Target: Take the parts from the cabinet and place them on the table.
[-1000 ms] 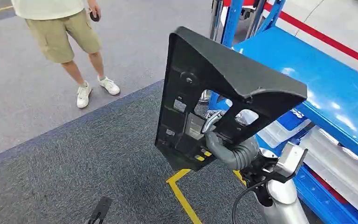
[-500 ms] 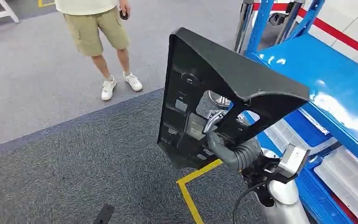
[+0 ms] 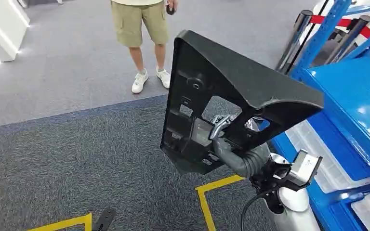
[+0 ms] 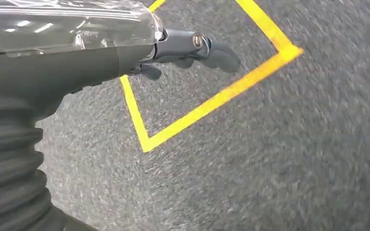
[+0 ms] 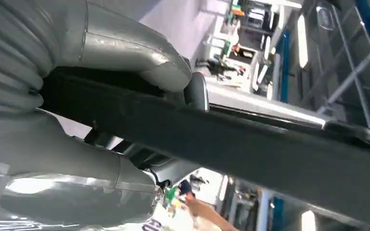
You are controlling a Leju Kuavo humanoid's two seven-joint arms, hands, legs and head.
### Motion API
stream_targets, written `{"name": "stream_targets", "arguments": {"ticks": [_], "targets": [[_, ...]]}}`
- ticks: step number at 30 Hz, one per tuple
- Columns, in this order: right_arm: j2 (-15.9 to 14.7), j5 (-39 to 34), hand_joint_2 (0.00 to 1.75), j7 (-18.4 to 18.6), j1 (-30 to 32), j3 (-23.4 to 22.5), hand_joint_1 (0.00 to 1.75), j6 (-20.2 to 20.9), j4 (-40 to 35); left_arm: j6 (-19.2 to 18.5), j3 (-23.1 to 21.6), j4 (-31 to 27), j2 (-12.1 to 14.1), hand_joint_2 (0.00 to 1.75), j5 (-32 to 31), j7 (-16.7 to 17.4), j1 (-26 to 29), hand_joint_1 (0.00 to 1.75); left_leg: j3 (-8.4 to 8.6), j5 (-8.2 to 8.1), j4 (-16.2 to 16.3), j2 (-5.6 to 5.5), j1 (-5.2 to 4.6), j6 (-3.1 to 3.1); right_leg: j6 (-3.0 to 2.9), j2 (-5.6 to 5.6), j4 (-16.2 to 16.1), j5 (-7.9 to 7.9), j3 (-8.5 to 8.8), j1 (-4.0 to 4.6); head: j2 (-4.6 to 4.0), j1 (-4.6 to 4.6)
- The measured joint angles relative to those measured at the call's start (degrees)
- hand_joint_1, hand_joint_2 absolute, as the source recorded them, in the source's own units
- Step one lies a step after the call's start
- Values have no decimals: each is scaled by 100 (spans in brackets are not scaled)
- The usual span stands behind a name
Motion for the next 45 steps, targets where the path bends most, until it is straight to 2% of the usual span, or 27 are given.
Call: {"name": "stream_targets", "arguments": {"ticks": [2, 5, 6, 7, 11, 13, 14, 16, 17, 19, 20, 21, 22, 23, 26, 27, 29, 31, 32, 34, 36, 37, 38, 41, 42, 43, 45], "targets": [[-9, 0, 175, 0, 26, -15, 175, 4, 0, -2, 0, 0, 0, 175, -2, 0, 18, 0, -8, -4, 28, -154, 0, 2, 26, 0, 407, -20, -262, -6, 0, -2], [-11, 0, 175, 0, 22, -24, 175, 7, -2, -4, 0, 0, -4, 175, -4, 0, 26, 0, -9, -54, 127, -403, 29, -58, 42, 69, -766, 778, 237, -60, 0, 0], [-11, 0, 175, 0, 22, -26, 175, 9, -2, -4, 0, 0, -4, 175, -4, 0, 27, 0, -29, -87, 180, -464, 39, -91, 45, 260, -1185, 879, 405, -95, 0, 0], [-11, 0, 175, 0, 26, -28, 175, 9, -2, -4, 0, 0, -4, 175, -4, 0, 16, 0, -84, -104, 234, -512, 11, -134, 58, 420, -1241, 788, 451, -93, 0, 0], [-9, 4, 175, 0, 27, -48, 175, 18, -39, -11, 0, 2, 0, 175, -13, -2, 62, 0, -150, -76, 194, -709, 62, -277, -83, 207, -1267, 829, 449, -67, 0, -4], [2, 4, 175, -4, 27, -48, 175, 20, -72, -11, -2, 2, 0, 175, -13, -2, 66, 0, -270, -289, 528, -182, 25, -315, -163, 67, -1307, 833, 495, -71, 0, -9], [0, 7, 175, -4, 29, -52, 175, 20, -85, -13, -4, 2, -4, 175, -13, -2, 49, 0, -467, -498, 929, -40, 43, -342, -179, -6, -1307, 825, 497, -53, 0, -7], [0, 11, 175, -4, 57, -57, 175, 11, -87, -18, -9, 2, -4, 175, -17, -2, 43, 0, -921, -861, 1841, 54, 74, -371, -201, -164, -1305, 809, 498, -25, 0, -7], [0, 22, 175, -4, 76, -57, 175, 11, -87, -22, -9, 2, -4, 175, -24, -2, 52, 0, -1020, -865, 2025, 63, 81, -381, -205, -237, -1304, 803, 500, -19, 0, -7], [0, 31, 175, -2, 87, -57, 175, 4, -103, -33, -9, 2, -4, 175, -33, -2, 65, 0, -788, -538, 1567, 83, 83, -375, -192, -368, -1303, 784, 521, -16, 0, -7], [0, 37, 175, -2, 87, -57, 175, 0, -118, -33, -11, 2, -4, 175, -42, -2, 61, 0, -478, -273, 1000, 138, 80, -355, -173, -437, -1304, 769, 548, -15, 0, -7], [0, 44, 175, -2, 86, -59, 175, -4, -138, -35, -13, 2, -4, 175, -48, -2, 53, 0, -192, -76, 494, 343, 64, -324, -155, -490, -1304, 750, 577, -8, 0, -7], [0, 48, 175, -2, 91, -61, 175, -7, -162, -37, -22, 2, -4, 175, -50, -2, 30, 0, -87, -164, 242, 626, -19, -283, -123, -540, -1303, 730, 587, 25, 0, -7], [-4, 53, 175, -4, 86, -72, 175, -7, -177, -37, -37, 2, -7, 175, -50, -2, 13, 0, -89, -127, 226, 518, -31, -195, -99, -592, -1298, 724, 578, 45, 0, -4], [-4, 68, 175, -2, 95, -72, 175, -7, -181, -44, -50, 2, -4, 175, -59, 0, 36, 0, -125, -110, 191, 328, -50, -98, -5, -760, -1335, 716, 619, 51, 0, -4], [-9, 72, 175, -2, 99, -76, 175, -9, -201, -44, -52, 2, -4, 175, -63, 7, 50, 0, -70, -67, 125, 262, 14, -47, 37, -651, -1293, 668, 618, 6, 0, -4], [-13, 70, 175, -15, 115, -87, 175, -7, -232, -48, -57, 2, -9, 175, -68, 4, 21, 0, -62, -46, 105, 150, -1, 33, 44, -131, -737, 327, 363, -13, 0, -2], [-33, 70, 175, -15, 167, -111, 175, -9, -232, -50, -74, 2, -11, 175, -72, 4, 2, 0, -66, -49, 107, -9, -12, 46, 59, -19, 172, -49, -115, -3, 0, -2], [-44, 72, 175, -15, 191, -111, 175, -9, -232, -50, -87, 2, -11, 175, -72, 4, 9, 0, -66, -52, 114, -91, -19, 51, 63, -11, 438, -79, -283, -4, 0, -2], [-50, 81, 175, -15, 213, -111, 175, -11, -232, -50, -90, 2, -11, 175, -72, 7, 24, 0, -63, -57, 141, -267, -20, 44, 49, -6, 150, 280, -225, -6, 0, -2], [-52, 83, 175, -18, 211, -111, 175, -13, -245, -52, -94, 2, -11, 175, -72, 9, 18, 0, -52, -80, 180, -432, -15, 11, 21, 109, -810, 836, 192, -19, 0, -2], [-55, 83, 175, -20, 211, -111, 175, -15, -245, -55, -96, 2, -13, 175, -72, 9, 21, 0, -83, -98, 201, -491, -2, -13, 0, 382, -1144, 898, 324, -36, 0, -2], [-57, 83, 175, -24, 219, -114, 175, -18, -249, -59, -96, 2, -11, 175, -72, 11, 0, 0, -125, -119, 276, -558, -35, -52, 5, 494, -1268, 855, 350, -74, 0, -7], [-61, 85, 175, -31, 227, -114, 175, -28, -254, -63, -96, 2, -11, 175, -66, 18, 48, 0, -156, -89, 206, -744, 28, -174, -71, 321, -1268, 857, 378, -6, 0, -4], [-50, 85, 175, -37, 224, -114, 175, -26, -256, -63, -96, 4, -9, 175, -63, 20, 58, 0, -163, -110, 240, -678, 18, -184, -115, 232, -1334, 887, 416, -58, 0, -2], [-46, 85, 175, -37, 228, -114, 175, -28, -256, -63, -96, 4, -9, 175, -63, 20, 62, 0, -206, -192, 363, -344, -10, -213, -135, 171, -1361, 887, 450, -46, 0, -9], [-44, 85, 175, -44, 230, -114, 175, -28, -260, -63, -96, 4, -11, 175, -61, 17, 31, 0, -586, -606, 1143, -26, 26, -280, -191, 3, -1363, 859, 478, -15, 0, -13]]}}
